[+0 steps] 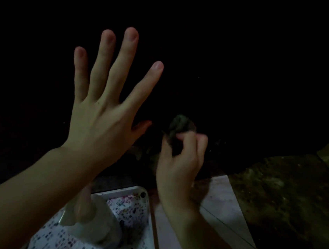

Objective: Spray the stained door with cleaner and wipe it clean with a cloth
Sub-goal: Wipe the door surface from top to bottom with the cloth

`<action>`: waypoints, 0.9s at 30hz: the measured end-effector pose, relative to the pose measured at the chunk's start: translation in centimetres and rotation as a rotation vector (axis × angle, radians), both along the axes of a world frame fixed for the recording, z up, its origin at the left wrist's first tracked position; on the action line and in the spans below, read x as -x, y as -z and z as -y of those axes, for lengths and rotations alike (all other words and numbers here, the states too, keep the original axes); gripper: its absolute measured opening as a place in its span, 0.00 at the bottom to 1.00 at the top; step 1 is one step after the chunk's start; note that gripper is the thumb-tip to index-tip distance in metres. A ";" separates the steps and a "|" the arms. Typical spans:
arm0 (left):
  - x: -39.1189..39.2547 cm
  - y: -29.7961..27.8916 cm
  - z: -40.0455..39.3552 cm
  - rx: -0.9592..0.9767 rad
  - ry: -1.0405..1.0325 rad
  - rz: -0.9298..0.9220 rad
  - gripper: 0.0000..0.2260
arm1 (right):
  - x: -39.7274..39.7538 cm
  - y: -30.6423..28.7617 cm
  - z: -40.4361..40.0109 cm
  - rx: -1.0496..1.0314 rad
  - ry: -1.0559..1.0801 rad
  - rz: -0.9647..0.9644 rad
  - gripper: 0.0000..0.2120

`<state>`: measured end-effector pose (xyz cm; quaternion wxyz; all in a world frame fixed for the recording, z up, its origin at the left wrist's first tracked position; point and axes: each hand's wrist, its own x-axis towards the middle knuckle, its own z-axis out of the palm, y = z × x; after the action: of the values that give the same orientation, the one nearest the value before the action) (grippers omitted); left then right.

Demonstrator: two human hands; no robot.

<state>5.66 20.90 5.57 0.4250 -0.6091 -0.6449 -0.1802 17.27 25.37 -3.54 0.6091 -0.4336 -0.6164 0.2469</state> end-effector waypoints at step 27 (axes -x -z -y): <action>-3.3 0.4 -2.6 0.035 0.014 0.002 0.42 | -4.4 4.4 -4.7 0.707 0.311 -0.081 0.06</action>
<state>8.91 23.49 5.17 0.4124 -0.6208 -0.6440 -0.1726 21.64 30.08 -7.94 0.4758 -0.6952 -0.3957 0.3657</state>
